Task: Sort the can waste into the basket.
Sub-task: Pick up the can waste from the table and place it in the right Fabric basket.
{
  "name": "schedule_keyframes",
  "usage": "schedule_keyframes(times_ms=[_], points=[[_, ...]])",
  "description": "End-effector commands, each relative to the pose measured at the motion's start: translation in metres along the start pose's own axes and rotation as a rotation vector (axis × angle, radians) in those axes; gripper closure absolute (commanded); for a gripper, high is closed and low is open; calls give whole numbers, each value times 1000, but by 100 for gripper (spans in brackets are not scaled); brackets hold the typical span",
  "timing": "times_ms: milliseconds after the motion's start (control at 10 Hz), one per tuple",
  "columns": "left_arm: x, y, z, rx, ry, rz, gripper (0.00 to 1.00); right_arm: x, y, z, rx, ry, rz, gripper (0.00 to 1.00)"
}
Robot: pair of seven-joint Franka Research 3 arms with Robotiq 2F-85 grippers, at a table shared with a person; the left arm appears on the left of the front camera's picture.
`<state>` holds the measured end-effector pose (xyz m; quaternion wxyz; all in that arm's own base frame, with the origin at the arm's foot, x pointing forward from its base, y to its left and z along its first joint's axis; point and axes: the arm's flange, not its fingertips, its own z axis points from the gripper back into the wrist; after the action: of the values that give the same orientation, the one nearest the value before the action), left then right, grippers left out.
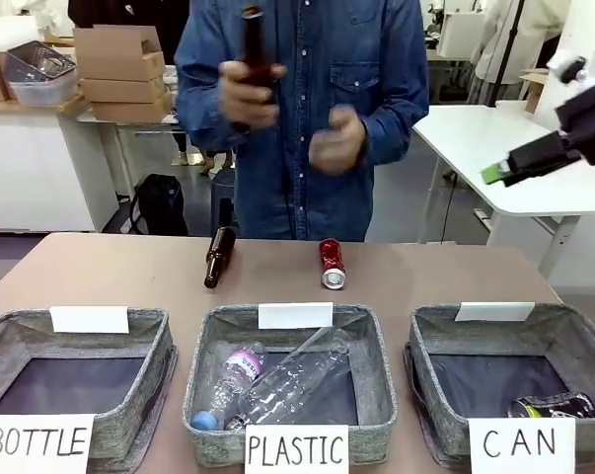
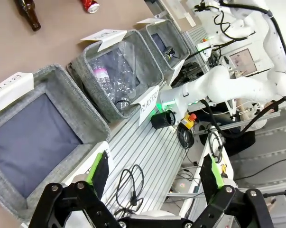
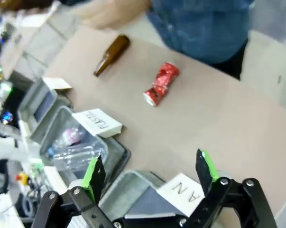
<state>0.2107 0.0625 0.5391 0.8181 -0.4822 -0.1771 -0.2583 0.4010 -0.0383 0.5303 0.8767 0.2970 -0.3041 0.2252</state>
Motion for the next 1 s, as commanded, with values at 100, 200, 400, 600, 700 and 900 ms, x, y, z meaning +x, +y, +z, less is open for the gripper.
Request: schedule_keyframes(times_ms=[100, 200, 400, 600, 700, 900], points=[[1, 0, 1, -9, -3, -21, 0, -67, -25, 35, -34, -71, -167, 0], [0, 0, 0, 0, 0, 0, 0, -63, -26, 26, -12, -60, -156, 0], [15, -3, 57, 217, -332, 190, 0, -52, -25, 16, 14, -36, -119, 0], [-5, 0, 123, 386, -707, 319, 0, -55, -27, 16, 14, -35, -131, 0], [-23, -12, 148, 210, -689, 235, 0, -58, -29, 17, 9, -36, -143, 0], [-18, -5, 143, 273, -585, 281, 0, -56, -27, 19, 4, -36, -139, 0]])
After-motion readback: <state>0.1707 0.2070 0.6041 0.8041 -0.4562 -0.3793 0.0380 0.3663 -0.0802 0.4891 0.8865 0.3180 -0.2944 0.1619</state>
